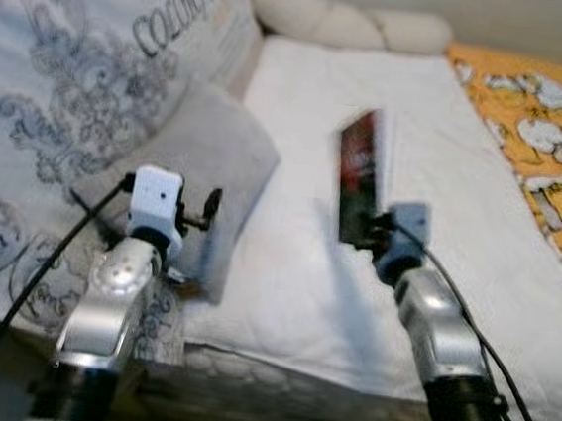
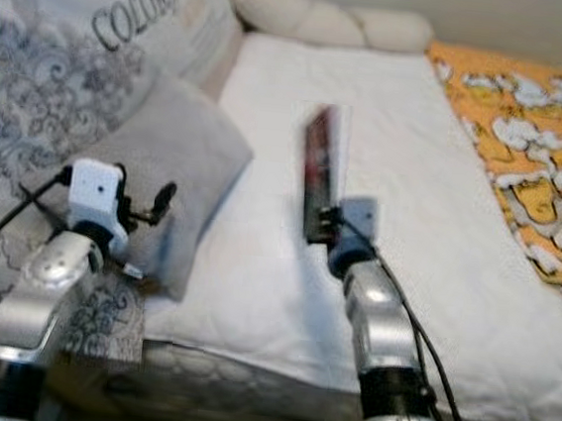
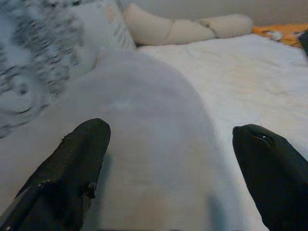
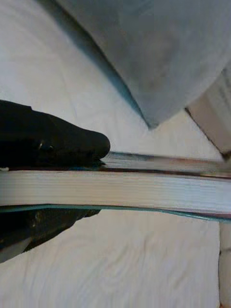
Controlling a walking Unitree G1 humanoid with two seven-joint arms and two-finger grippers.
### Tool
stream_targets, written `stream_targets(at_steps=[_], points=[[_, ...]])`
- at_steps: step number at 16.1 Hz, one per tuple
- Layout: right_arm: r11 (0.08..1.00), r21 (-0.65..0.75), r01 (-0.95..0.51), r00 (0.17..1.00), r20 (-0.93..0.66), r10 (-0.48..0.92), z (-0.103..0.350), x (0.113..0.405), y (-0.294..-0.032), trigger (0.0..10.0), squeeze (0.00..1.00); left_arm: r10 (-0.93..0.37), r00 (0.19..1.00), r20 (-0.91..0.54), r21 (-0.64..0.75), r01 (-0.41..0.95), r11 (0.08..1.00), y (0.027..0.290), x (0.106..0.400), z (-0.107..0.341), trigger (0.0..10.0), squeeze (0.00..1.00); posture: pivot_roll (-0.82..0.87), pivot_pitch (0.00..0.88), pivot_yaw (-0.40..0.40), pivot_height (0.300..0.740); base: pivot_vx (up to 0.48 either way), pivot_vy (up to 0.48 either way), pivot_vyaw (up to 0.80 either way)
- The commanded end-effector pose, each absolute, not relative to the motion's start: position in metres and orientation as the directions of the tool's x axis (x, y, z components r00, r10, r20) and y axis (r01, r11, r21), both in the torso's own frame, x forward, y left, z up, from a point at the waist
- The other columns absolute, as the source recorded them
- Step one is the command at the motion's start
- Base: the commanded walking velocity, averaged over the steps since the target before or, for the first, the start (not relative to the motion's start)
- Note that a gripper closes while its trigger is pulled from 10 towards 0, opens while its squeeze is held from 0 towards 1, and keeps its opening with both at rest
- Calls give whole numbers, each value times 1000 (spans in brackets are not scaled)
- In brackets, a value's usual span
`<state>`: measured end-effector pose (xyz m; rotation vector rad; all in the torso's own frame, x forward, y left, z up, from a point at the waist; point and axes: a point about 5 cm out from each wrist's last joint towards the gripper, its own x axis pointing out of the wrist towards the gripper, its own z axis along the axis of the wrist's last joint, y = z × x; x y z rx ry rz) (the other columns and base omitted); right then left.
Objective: Clean up the room
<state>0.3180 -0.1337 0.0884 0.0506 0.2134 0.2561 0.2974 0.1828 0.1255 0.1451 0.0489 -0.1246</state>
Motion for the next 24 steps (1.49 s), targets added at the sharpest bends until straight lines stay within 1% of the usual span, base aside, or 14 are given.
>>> stream_targets(at_steps=[1,4,6,8,11,14,16,17,18,19,20,21,22,24], points=[[955,80,-286,944,-146,295,102,321,-123,10000,0,-121,991,-50,148,127,981,182,298,128,10000,0,66,0,-13,740,304,0,0],[946,59,-318,934,-149,324,102,320,-120,10000,0,-121,991,-49,149,127,981,182,298,128,10000,0,68,0,-13,740,301,0,0],[924,37,-380,913,-145,381,103,317,-112,10000,0,-120,992,-49,150,126,981,182,298,128,10000,0,68,0,-13,740,304,0,647],[927,79,-367,917,-133,375,104,317,-112,10000,0,-123,991,-46,154,129,980,182,298,129,10000,0,71,0,-15,740,283,0,0],[926,81,-370,916,-134,378,104,317,-114,10000,0,-132,990,-43,153,138,979,180,298,130,10000,0,76,0,-15,740,89,0,0],[925,83,-372,914,-139,380,105,316,-120,10000,0,-183,982,-54,174,189,966,174,296,131,10000,0,79,0,-16,740,0,0,0],[928,109,-355,920,-136,368,107,318,-123,10000,0,-223,972,-72,177,233,956,169,293,129,10000,0,78,0,-14,740,0,0,0],[930,150,-336,926,-126,355,110,321,-126,10000,0,-273,958,-94,191,286,939,166,291,127,10000,0,74,0,-11,740,0,0,0],[931,150,-333,926,-135,353,112,325,-129,10000,0,-328,938,-116,203,346,916,162,290,126,10000,0,64,0,4,740,0,0,0],[922,191,-336,914,-170,368,113,333,-132,10000,0,-391,909,-144,224,415,882,159,290,127,10000,0,62,0,6,740,0,0,0],[899,282,-335,896,-198,396,116,342,-135,10000,0,-456,872,-178,218,487,846,156,290,128,10000,0,65,0,2,740,0,0,0],[872,347,-346,869,-232,437,118,348,-137,10000,0,-520,827,-216,192,558,807,154,287,129,10000,0,68,0,2,740,0,0,0],[862,368,-348,852,-260,455,116,350,-138,10000,0,-549,802,-237,176,591,787,153,285,128,10000,0,68,0,2,740,0,0,0],[856,420,-302,778,-411,476,100,352,-149,10000,0,-647,696,-311,130,706,696,150,273,126,10000,0,80,0,-5,740,0,0,0]])
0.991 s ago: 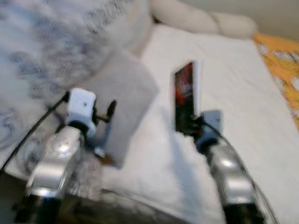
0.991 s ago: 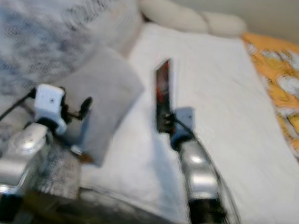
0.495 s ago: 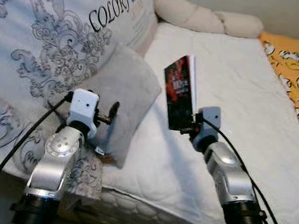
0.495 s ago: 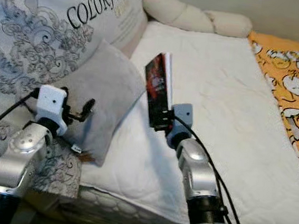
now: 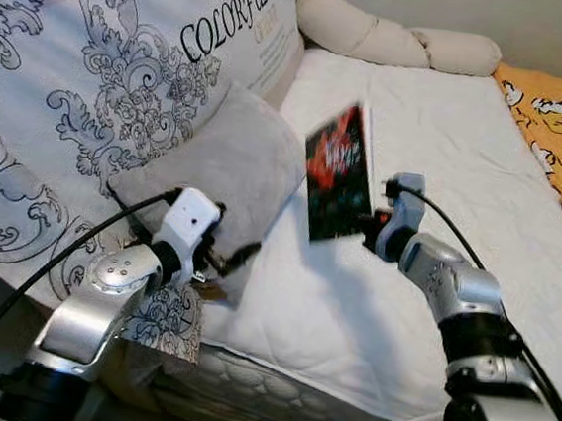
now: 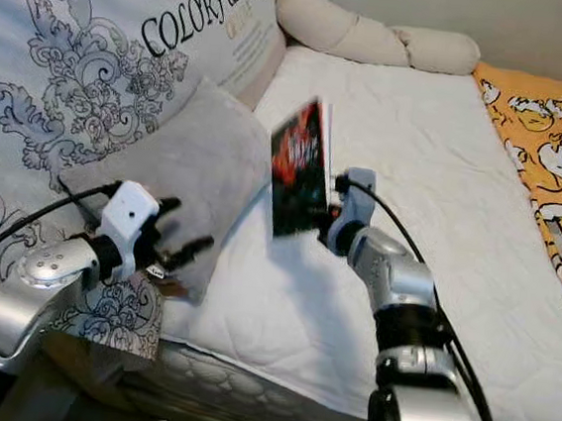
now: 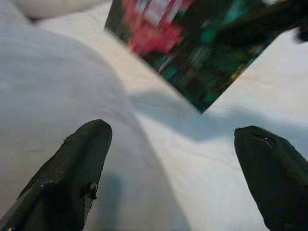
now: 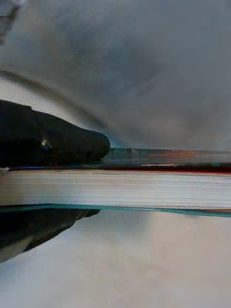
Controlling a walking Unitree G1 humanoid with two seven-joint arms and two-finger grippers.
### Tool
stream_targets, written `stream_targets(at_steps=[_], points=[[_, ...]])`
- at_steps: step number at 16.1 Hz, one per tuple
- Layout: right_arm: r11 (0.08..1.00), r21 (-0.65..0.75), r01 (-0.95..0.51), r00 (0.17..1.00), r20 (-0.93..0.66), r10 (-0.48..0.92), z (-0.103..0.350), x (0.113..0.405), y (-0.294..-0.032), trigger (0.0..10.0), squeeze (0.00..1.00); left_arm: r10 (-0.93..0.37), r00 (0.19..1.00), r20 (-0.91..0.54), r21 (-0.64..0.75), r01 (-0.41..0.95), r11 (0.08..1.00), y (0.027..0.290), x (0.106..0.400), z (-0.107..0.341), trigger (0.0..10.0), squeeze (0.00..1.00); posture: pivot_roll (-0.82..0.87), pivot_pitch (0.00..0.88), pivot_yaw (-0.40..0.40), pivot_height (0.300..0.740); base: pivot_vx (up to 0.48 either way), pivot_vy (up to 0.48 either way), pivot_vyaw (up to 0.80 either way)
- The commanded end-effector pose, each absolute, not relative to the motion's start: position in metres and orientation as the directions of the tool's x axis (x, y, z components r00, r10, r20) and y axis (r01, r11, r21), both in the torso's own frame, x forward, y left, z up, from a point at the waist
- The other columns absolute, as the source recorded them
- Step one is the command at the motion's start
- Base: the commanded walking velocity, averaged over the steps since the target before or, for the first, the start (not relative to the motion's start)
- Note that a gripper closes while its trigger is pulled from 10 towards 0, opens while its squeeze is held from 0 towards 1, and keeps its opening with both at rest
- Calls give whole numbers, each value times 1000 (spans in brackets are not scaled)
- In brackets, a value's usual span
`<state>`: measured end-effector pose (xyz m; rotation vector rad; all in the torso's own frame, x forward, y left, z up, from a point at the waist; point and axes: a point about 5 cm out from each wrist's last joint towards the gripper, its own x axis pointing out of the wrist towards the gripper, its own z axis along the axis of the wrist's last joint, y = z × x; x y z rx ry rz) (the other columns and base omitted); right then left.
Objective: Clean up the room
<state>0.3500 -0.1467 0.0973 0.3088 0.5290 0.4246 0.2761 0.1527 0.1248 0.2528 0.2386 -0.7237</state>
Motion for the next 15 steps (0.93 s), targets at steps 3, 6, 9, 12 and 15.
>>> stream_targets(at_steps=[3,6,9,12,15], points=[[808,541,-233,736,-445,510,90,352,-157,10000,0,-705,623,-339,64,763,643,148,263,127,10000,0,90,0,-1,740,0,0,0],[712,689,-132,708,-438,555,77,348,-155,10000,0,-740,552,-386,-1,801,598,146,250,125,10000,0,100,0,8,740,0,0,0],[715,697,-56,729,-461,507,61,342,-160,10000,0,-755,500,-425,-40,823,567,148,239,124,10000,0,129,0,22,740,0,0,0],[733,680,15,731,-507,456,46,335,-158,10000,0,-755,472,-456,-66,827,558,153,231,124,10000,0,152,2,37,740,0,0,0],[801,586,121,737,-594,323,31,329,-160,10000,1000,-750,471,-465,-65,827,559,152,230,125,10000,0,173,9,33,740,0,0,0]])
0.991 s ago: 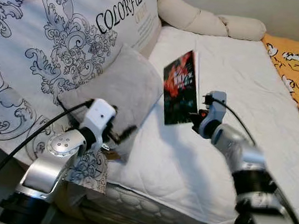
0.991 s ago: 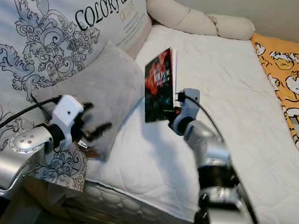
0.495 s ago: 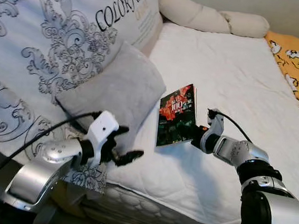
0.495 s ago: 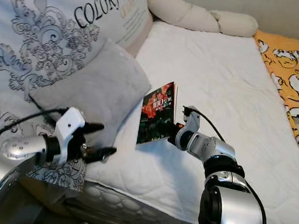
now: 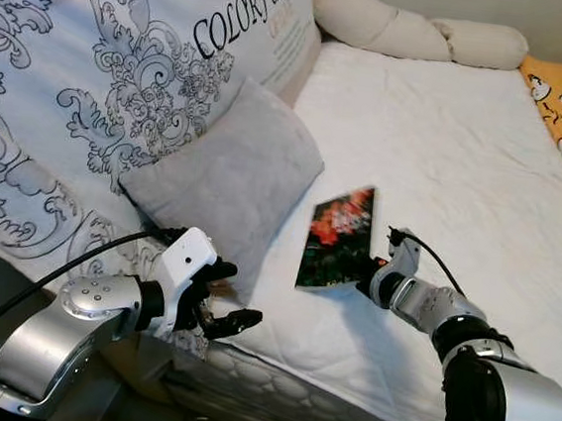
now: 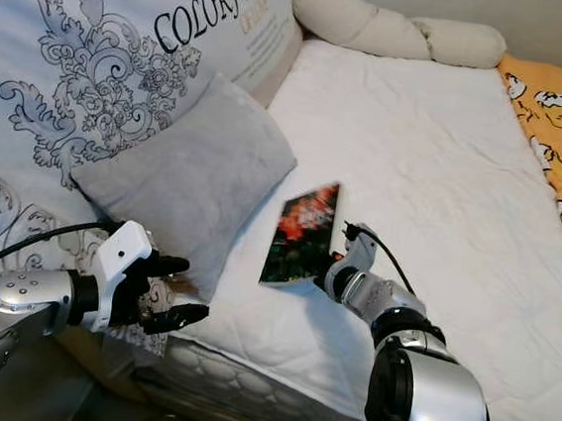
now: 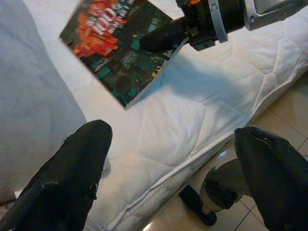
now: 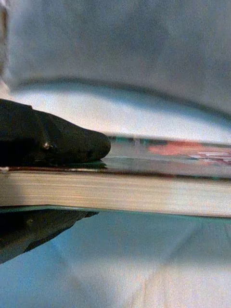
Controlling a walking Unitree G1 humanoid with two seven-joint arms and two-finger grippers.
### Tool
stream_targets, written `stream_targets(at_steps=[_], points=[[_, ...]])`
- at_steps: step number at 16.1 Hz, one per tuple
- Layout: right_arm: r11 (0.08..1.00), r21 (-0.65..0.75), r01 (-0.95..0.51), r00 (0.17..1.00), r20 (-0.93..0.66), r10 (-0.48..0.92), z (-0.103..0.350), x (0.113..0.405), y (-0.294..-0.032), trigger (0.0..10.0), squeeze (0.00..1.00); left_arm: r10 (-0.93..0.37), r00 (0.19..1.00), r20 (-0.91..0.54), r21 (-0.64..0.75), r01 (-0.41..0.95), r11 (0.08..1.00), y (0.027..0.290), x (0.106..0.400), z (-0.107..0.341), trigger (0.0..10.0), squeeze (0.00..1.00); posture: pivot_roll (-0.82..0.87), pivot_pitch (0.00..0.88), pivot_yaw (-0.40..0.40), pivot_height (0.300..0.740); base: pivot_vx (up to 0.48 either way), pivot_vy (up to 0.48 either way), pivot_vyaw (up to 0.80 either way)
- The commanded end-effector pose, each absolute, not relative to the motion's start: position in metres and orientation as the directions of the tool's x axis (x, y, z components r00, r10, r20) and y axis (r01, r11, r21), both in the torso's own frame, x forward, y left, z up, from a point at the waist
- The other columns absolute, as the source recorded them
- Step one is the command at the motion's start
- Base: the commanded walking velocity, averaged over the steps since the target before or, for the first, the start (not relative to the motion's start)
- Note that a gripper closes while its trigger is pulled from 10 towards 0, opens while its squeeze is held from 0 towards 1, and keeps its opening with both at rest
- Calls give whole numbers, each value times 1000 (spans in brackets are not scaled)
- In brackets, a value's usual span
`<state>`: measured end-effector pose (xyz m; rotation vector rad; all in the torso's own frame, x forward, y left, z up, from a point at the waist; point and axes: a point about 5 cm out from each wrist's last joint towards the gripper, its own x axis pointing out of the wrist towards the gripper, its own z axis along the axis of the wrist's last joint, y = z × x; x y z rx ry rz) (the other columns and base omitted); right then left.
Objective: Clean up the room
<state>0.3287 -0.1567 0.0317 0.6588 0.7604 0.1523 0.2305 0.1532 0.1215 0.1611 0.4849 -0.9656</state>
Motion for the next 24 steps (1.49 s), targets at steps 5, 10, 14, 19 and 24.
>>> stream_targets(at_steps=[5,10,14,19,24], points=[[890,439,122,693,-680,240,17,318,-170,10000,1000,-740,484,-467,-62,817,573,148,231,125,10000,0,175,0,15,740,0,0,0],[901,418,119,705,-674,220,17,315,-190,10000,1000,-745,501,-440,-71,808,585,138,239,123,10000,0,147,0,15,740,0,0,0],[863,482,152,708,-662,245,19,314,-197,10000,1000,-749,505,-428,-78,806,587,130,244,118,10000,0,98,0,14,740,0,0,0],[804,589,81,750,-568,340,20,306,-209,10000,1000,-712,575,-403,-75,755,652,132,245,111,10000,0,67,0,-18,740,0,0,0],[888,435,-149,880,-352,320,45,314,-208,10000,1000,-539,789,-294,-24,558,830,136,259,110,10000,0,60,0,-47,740,0,0,0]])
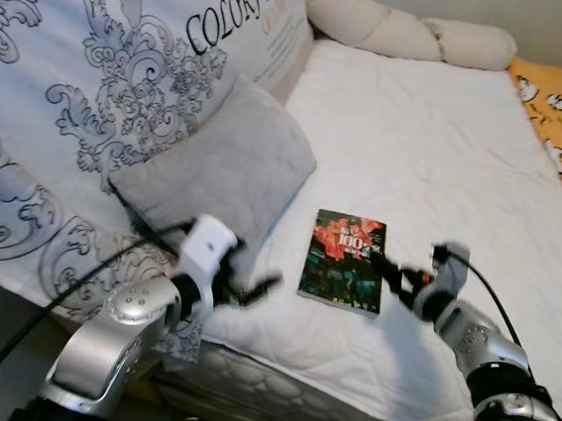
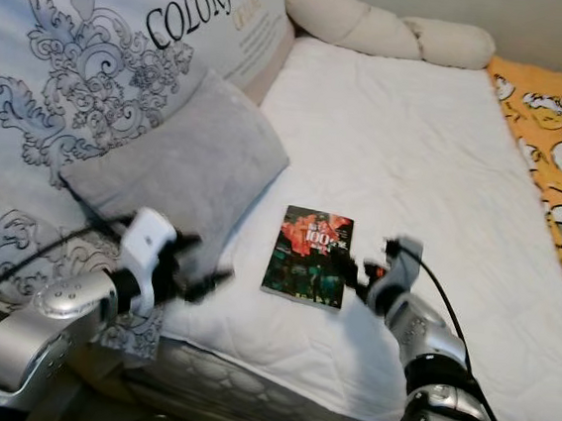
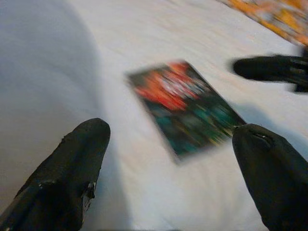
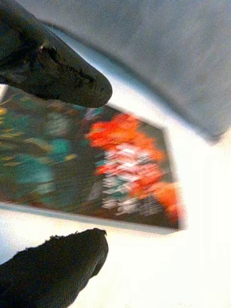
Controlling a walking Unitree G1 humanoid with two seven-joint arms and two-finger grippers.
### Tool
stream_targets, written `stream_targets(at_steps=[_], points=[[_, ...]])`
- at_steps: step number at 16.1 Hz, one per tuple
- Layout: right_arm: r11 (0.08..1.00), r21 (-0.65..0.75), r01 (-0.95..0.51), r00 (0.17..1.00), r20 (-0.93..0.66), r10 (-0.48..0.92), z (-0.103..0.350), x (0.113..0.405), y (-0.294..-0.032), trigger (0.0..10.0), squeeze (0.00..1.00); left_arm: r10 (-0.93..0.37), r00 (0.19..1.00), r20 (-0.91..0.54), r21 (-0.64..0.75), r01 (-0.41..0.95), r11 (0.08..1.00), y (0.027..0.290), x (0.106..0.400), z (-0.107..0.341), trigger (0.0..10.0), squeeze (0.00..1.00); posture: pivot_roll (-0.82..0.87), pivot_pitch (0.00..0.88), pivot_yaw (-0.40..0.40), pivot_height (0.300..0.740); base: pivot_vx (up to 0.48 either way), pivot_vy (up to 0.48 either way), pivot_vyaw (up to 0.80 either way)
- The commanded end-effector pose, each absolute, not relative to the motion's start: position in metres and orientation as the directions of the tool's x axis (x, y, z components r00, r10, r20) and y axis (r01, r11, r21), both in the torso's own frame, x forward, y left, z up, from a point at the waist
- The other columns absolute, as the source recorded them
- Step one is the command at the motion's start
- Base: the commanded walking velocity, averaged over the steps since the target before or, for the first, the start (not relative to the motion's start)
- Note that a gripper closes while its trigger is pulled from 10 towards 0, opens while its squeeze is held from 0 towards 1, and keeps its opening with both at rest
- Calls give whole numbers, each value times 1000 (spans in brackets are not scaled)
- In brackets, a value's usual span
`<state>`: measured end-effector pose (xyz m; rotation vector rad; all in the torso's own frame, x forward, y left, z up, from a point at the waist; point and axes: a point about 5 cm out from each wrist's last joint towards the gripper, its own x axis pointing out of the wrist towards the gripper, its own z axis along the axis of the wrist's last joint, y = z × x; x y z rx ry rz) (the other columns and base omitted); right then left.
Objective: Clean up the room
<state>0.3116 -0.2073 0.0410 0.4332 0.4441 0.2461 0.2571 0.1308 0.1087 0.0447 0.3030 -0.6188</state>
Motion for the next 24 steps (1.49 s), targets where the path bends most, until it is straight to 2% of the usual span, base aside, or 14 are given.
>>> stream_targets(at_steps=[1,2,3,5,7,9,12,14,18,24], points=[[903,398,-162,906,-302,296,54,316,-201,10000,1000,-454,845,-284,-12,470,883,144,263,108,10000,0,55,0,-55,740,0,0,0],[912,374,-169,930,-246,273,63,316,-197,10000,1000,-404,877,-261,-1,418,908,149,265,109,10000,0,52,0,-59,740,0,0,0],[948,252,-192,947,-207,247,70,311,-189,10000,1000,-344,912,-222,15,356,935,155,267,113,10000,0,36,0,-62,740,0,0,0],[969,147,-197,961,-168,221,74,307,-180,10000,1000,-289,935,-204,56,306,950,159,270,113,10000,0,18,0,-50,740,0,0,0],[974,182,-136,977,-136,162,83,308,-170,10000,1000,-226,956,-188,43,238,970,161,269,111,10000,0,7,0,-35,740,0,-156,0],[970,197,-140,972,-158,173,82,300,-165,10000,1000,-195,963,-188,45,207,977,163,267,109,10000,0,42,0,-49,740,0,-352,0],[977,163,-136,974,-156,161,78,297,-161,10000,1000,-188,963,-193,74,205,976,165,269,111,10000,0,64,0,-46,740,0,-358,0],[971,170,-166,975,-121,188,80,295,-149,10000,1000,-184,966,-183,85,201,976,167,273,114,10000,0,57,0,-37,740,0,-356,0],[972,153,-180,974,-107,198,87,301,-147,10000,1000,-198,965,-174,83,215,973,165,276,117,10000,0,53,0,-35,740,0,-357,0],[946,293,-137,973,-141,184,81,297,-149,10000,1000,-189,966,-175,102,209,973,167,278,120,10000,0,81,0,-46,740,0,-358,0]])
